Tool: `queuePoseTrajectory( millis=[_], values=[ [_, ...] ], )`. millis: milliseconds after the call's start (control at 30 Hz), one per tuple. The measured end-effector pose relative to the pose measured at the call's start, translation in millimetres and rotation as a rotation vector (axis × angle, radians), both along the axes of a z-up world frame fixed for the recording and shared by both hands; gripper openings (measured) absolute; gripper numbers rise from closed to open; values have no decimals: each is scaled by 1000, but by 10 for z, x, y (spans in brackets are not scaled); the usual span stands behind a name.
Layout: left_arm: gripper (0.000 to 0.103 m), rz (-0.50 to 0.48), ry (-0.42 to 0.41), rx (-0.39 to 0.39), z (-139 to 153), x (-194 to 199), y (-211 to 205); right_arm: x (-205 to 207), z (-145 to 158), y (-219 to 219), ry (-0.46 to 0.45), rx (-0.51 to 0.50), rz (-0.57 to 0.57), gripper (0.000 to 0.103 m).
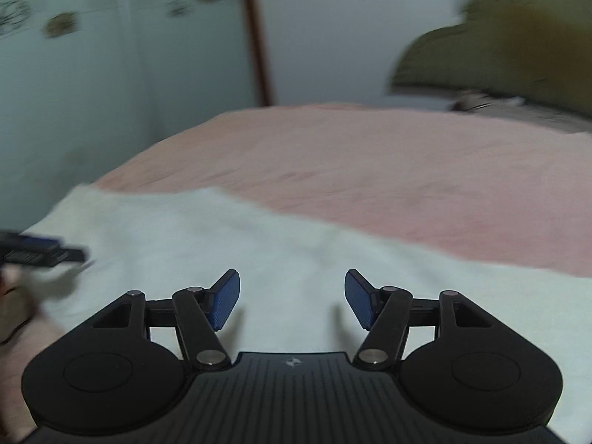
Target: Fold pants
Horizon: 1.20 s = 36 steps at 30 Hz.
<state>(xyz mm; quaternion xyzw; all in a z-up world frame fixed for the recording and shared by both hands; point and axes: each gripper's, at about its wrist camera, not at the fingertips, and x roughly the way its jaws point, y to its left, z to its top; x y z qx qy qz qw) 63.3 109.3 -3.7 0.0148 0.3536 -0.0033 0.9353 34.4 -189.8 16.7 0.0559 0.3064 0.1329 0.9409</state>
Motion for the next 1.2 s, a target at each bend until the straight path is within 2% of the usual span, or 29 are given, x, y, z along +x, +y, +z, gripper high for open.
queuePoseTrajectory(
  millis=[100,167,233,333,400,533,633,667,700,767,800,833,867,900,933,1033,1133,1200],
  values=[
    [76,43,-13,110,-58,-47,164,122,-246,228,91,-50,57,62],
    [73,64,-47,181,-44,-134,234,92,-254,278,71,-86,38,62],
    [72,102,-81,212,19,-204,328,94,-171,324,59,-61,35,63],
    [73,210,-87,218,72,-257,555,86,-73,528,38,18,154,63],
    [73,304,-79,172,99,-301,763,83,-26,776,20,24,261,63],
    [74,389,-39,-71,190,-415,1180,25,28,1376,-41,-47,489,63],
    [72,430,-21,-176,250,-492,1349,-21,24,1847,-112,-131,630,63],
    [67,443,-23,-200,269,-517,1389,-25,8,1980,-128,-162,663,59],
    [66,449,-27,-223,285,-535,1421,-26,-10,2114,-135,-191,699,51],
    [50,455,-36,-273,313,-537,1466,-13,-41,2324,-143,-208,758,45],
    [45,454,-34,-298,323,-546,1483,-7,-57,2415,-145,-213,785,35],
    [37,448,-31,-324,324,-547,1496,-1,-73,2492,-150,-229,794,31],
    [33,436,-25,-340,324,-545,1498,0,-80,2548,-165,-247,796,27],
    [32,437,-19,-334,323,-505,1481,12,-87,2594,-176,-259,799,20],
    [23,445,-22,-320,323,-512,1471,28,-88,2623,-175,-260,802,16],
    [10,455,-52,-322,315,-539,1508,42,-78,2596,-163,-231,802,11],
    [9,454,-101,-338,347,-573,1514,74,-83,2627,-158,-206,802,8],
    [8,446,-115,-295,360,-525,1457,103,-55,2668,-157,-178,804,8]
  ],
)
